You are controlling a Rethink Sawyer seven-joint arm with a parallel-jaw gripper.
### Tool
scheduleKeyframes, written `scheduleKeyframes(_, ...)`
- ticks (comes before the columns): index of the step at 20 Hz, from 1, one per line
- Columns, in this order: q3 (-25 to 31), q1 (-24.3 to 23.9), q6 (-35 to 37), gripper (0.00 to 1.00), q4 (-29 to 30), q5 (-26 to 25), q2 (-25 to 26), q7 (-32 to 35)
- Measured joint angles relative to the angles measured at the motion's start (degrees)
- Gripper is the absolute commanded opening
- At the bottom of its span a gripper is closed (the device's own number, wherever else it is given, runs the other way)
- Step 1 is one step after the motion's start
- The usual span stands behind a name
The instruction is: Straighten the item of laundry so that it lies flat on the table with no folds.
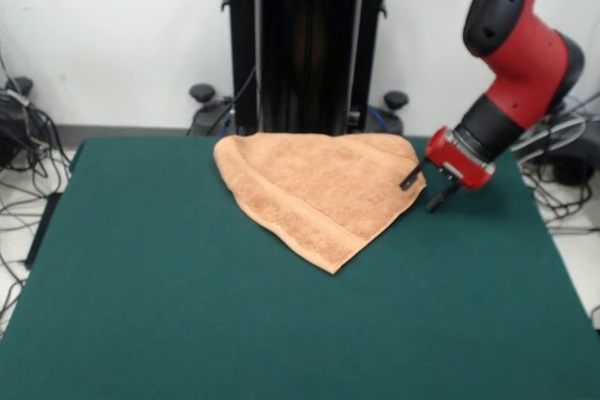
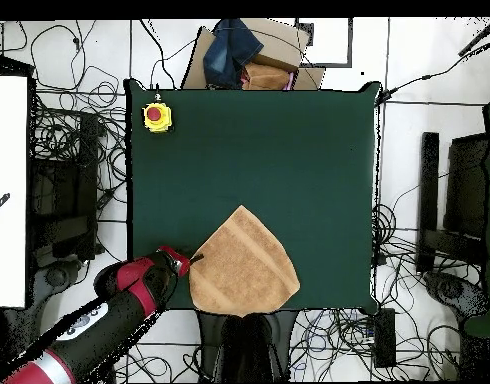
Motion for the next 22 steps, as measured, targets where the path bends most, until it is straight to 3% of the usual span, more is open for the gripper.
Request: scheduleKeyframes(22, 0.0, -1.1, 0.0, 1.00, 3.3, 0.0, -2.5, 0.0)
